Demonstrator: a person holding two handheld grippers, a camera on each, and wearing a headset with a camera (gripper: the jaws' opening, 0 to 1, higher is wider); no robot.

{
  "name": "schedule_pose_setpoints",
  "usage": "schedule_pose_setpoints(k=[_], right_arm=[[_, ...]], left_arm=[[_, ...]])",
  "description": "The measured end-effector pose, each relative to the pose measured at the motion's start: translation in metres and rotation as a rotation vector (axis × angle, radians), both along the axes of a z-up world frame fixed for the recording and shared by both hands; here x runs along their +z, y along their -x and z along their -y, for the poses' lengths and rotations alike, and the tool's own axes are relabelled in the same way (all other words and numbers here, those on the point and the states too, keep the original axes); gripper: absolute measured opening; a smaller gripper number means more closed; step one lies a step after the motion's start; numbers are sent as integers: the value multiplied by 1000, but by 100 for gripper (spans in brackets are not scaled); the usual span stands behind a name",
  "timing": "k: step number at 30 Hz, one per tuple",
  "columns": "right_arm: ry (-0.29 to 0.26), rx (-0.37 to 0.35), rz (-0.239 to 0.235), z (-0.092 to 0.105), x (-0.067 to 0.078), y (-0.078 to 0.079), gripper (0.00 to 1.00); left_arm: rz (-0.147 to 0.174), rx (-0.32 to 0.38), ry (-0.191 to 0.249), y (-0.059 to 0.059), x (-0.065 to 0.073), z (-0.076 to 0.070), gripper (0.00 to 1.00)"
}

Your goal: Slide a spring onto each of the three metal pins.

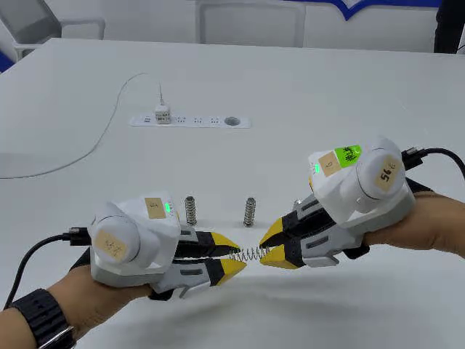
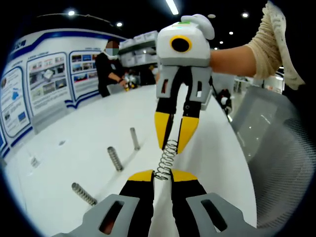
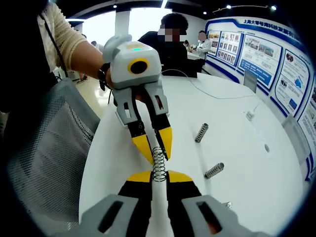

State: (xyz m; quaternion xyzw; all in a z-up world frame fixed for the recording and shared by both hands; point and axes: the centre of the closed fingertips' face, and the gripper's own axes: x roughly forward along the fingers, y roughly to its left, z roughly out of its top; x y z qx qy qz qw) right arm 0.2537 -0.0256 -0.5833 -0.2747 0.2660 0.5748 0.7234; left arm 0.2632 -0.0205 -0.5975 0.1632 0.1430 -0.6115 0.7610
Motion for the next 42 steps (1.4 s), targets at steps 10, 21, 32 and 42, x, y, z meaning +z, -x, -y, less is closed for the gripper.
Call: schedule_pose_setpoints(k=[10,21,32,42], right_arm=[[-56,4,25,-12,19,-1,11],[-110,7,42,-26,32,-3,12],[-137,7,48,-37,35,-4,12],[-144,-10,44,-35,35,-6,12]], left_arm=[[-7,3,-5,0,-1,0,12],[-14,2,1,2,1,0,11],[-34,-4,11,5,2,5,11],[-28,6,16,2,2,5,11]])
